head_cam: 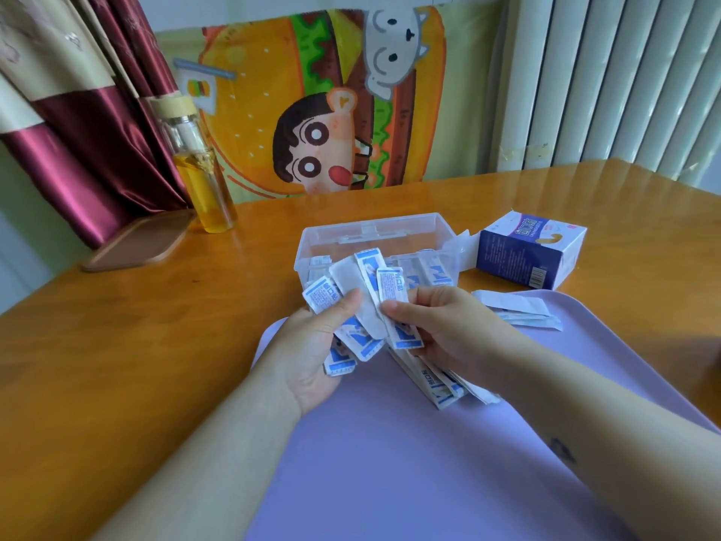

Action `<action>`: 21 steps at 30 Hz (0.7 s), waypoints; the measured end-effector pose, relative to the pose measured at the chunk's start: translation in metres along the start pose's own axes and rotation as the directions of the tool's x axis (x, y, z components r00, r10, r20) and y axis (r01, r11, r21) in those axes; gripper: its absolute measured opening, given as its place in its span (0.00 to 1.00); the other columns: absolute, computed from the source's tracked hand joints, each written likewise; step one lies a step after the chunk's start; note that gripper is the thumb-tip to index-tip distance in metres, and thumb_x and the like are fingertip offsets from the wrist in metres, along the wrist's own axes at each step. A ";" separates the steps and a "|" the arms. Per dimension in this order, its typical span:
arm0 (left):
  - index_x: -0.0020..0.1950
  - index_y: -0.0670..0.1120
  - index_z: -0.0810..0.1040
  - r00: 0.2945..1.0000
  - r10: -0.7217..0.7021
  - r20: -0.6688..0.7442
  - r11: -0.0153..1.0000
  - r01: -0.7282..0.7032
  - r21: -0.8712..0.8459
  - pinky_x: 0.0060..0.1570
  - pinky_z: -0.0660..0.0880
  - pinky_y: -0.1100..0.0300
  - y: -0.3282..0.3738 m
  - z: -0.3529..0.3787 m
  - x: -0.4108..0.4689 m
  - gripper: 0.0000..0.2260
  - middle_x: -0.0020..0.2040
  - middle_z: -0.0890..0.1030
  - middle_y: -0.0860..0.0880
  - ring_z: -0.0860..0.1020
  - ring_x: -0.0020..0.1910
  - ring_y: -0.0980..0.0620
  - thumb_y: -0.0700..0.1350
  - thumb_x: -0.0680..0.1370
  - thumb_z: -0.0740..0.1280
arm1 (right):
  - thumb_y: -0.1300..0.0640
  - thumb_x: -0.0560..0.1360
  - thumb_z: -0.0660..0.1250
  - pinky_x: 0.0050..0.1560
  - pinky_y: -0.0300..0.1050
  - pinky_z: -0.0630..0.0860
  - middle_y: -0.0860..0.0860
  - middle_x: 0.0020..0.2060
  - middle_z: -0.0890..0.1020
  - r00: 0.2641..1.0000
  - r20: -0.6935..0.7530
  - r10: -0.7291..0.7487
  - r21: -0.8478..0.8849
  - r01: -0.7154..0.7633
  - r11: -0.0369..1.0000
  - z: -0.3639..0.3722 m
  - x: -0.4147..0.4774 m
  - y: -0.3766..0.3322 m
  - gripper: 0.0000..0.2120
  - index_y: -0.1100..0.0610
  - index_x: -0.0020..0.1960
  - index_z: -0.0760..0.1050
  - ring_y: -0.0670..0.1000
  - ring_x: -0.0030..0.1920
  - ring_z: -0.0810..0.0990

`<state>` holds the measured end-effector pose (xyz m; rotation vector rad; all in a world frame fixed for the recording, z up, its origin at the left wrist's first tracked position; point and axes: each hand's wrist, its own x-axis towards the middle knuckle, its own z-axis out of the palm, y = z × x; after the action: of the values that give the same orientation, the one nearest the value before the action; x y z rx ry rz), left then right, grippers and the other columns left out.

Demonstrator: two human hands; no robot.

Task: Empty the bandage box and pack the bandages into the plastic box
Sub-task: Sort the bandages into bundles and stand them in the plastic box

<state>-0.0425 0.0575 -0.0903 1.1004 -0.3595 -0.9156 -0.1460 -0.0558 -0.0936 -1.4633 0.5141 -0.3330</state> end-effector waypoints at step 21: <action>0.59 0.46 0.80 0.940 -0.260 0.222 0.944 0.296 -0.147 0.46 0.79 0.54 0.006 0.006 -0.007 0.23 0.51 0.83 0.43 0.83 0.44 0.46 0.61 0.77 0.58 | 0.51 0.71 0.72 0.26 0.28 0.66 0.47 0.29 0.78 0.969 -0.103 -0.226 -0.365 0.174 0.914 0.021 -0.013 -0.007 0.12 0.50 0.52 0.72 0.39 0.24 0.72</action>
<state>-0.0476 0.0607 -0.0811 0.9083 -0.2823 -1.2925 -0.1456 -0.0315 -0.0838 -1.8592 0.5604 -0.5325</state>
